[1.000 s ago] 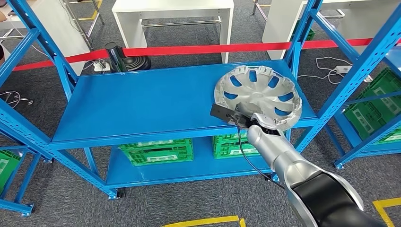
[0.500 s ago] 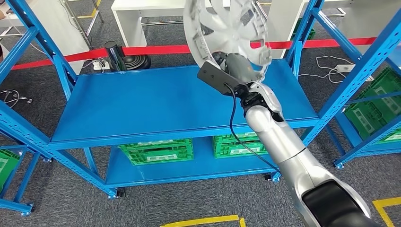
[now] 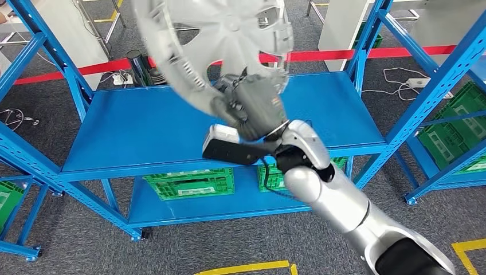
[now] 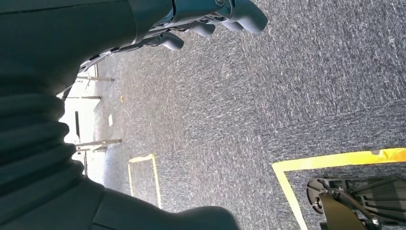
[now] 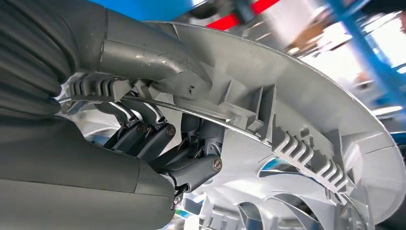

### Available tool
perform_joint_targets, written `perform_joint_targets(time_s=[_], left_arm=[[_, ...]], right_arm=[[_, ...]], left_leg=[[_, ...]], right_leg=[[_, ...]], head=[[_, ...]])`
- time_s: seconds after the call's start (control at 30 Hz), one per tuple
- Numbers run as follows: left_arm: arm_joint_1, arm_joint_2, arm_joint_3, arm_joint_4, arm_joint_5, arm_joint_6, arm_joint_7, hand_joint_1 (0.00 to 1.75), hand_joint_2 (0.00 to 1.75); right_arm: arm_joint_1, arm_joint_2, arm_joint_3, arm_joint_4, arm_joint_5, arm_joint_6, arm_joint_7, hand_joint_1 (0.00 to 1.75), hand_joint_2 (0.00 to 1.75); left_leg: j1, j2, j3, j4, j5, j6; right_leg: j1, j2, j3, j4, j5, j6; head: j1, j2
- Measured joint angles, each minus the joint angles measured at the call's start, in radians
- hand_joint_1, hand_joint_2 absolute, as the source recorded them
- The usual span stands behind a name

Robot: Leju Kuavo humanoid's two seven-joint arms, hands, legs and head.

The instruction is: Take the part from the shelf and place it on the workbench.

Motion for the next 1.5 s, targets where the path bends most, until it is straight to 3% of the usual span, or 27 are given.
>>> perform_joint_targets(time_s=[0.43,1.17,1.33,1.5], left_arm=[[0.007,-0.001,0.000,0.000,0.030,0.017,-0.008,0.00,1.75],[0.017,-0.007,0.010,0.003,0.057,0.013,0.001,0.00,1.75],[0.022,-0.006,0.010,0.003,0.056,0.009,-0.005,0.00,1.75],[0.023,-0.007,0.010,0.003,0.056,0.003,-0.005,0.00,1.75]], right_arm=[[0.012,-0.012,0.148,-0.130,0.018,-0.012,0.004,1.75,1.75],[0.012,-0.010,0.202,-0.133,0.030,-0.060,0.025,1.75,1.75],[0.012,-0.011,0.204,-0.134,0.033,-0.066,0.022,1.75,1.75],[0.012,-0.014,0.204,-0.139,0.035,-0.072,0.020,1.75,1.75]], left_leg=[[0.000,-0.001,0.000,0.000,0.000,0.000],[-0.001,-0.001,-0.001,0.004,-0.002,0.003],[-0.002,-0.001,-0.005,0.011,-0.005,0.008],[0.002,0.001,-0.006,0.007,0.006,0.022]], right_leg=[[0.000,-0.001,0.001,0.000,0.000,0.000],[-0.002,-0.001,0.001,0.000,0.000,0.001],[-0.002,-0.001,0.001,0.000,0.001,0.007],[-0.002,0.000,-0.002,0.002,0.001,0.023]], head=[[0.000,0.000],[0.000,0.000],[0.000,0.000],[0.000,0.000]])
